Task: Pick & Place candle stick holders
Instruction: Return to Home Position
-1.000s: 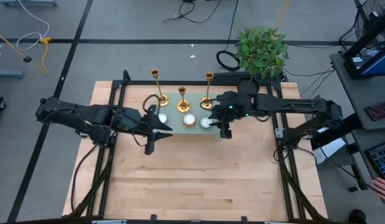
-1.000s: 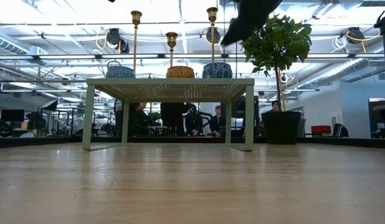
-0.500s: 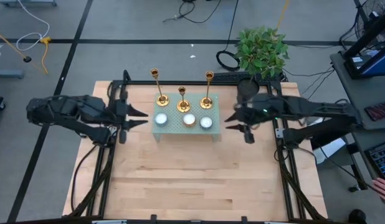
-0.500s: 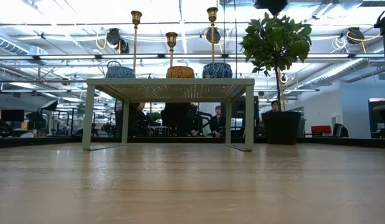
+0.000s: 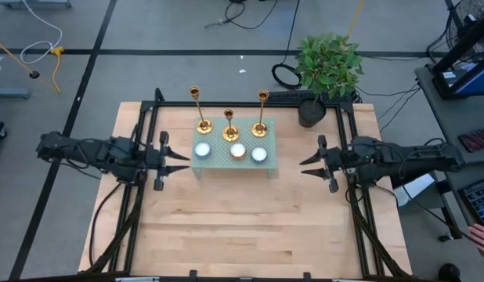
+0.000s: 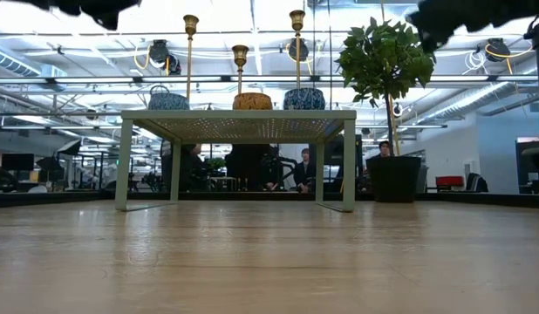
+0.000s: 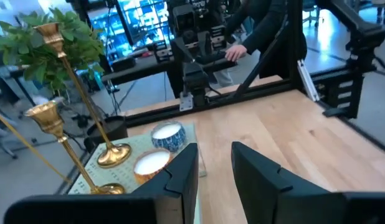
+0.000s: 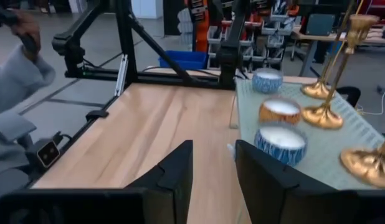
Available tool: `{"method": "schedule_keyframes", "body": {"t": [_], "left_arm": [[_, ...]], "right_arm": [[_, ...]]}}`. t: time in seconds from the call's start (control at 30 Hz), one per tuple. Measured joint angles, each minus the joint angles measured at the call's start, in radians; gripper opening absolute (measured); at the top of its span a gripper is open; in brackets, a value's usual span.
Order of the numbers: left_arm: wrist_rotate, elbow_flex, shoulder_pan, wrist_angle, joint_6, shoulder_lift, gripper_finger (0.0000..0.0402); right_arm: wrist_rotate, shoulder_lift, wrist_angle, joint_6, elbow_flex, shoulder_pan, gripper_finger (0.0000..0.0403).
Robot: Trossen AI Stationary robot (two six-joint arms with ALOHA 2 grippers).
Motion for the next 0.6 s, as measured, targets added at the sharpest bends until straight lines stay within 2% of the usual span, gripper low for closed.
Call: {"method": "schedule_keyframes", "body": {"t": [0.27,0.6], "left_arm": [[0.0,-0.19,0.001,0.156,0.045,-0.067,0.0104],[-0.002,-0.296,0.001,0.187,0.064,-0.161,0.0104]], "right_arm": [[0.0,-0.14,0.024,0.005,-0.116,0.0,0.011],[0.0,-0.253,0.09,-0.018,-0.231,0.0,0.0109]]}}
